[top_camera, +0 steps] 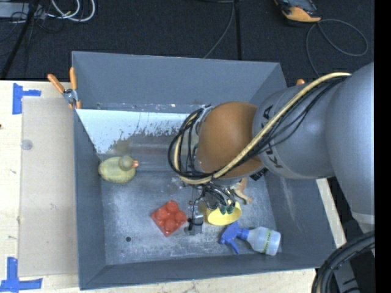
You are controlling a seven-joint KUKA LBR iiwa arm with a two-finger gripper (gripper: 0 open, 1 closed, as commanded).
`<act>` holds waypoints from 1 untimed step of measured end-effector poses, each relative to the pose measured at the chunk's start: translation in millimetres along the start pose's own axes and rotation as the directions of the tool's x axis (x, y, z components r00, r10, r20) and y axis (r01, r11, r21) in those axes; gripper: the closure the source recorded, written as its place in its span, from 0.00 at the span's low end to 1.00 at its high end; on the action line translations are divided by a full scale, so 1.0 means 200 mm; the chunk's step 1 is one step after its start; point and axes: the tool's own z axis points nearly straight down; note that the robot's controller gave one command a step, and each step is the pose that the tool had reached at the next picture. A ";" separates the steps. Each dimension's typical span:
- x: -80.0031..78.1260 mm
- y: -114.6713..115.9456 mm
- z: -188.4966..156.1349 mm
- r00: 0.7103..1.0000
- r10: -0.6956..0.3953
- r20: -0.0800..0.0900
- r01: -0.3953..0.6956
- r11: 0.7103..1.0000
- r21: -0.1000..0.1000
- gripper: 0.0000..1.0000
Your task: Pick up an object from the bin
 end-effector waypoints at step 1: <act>0.11 0.13 0.17 0.979 -0.203 0.001 0.203 0.979 0.001 1.00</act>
Offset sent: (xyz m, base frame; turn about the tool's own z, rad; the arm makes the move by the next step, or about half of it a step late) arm 0.0000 0.0000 0.0000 0.0000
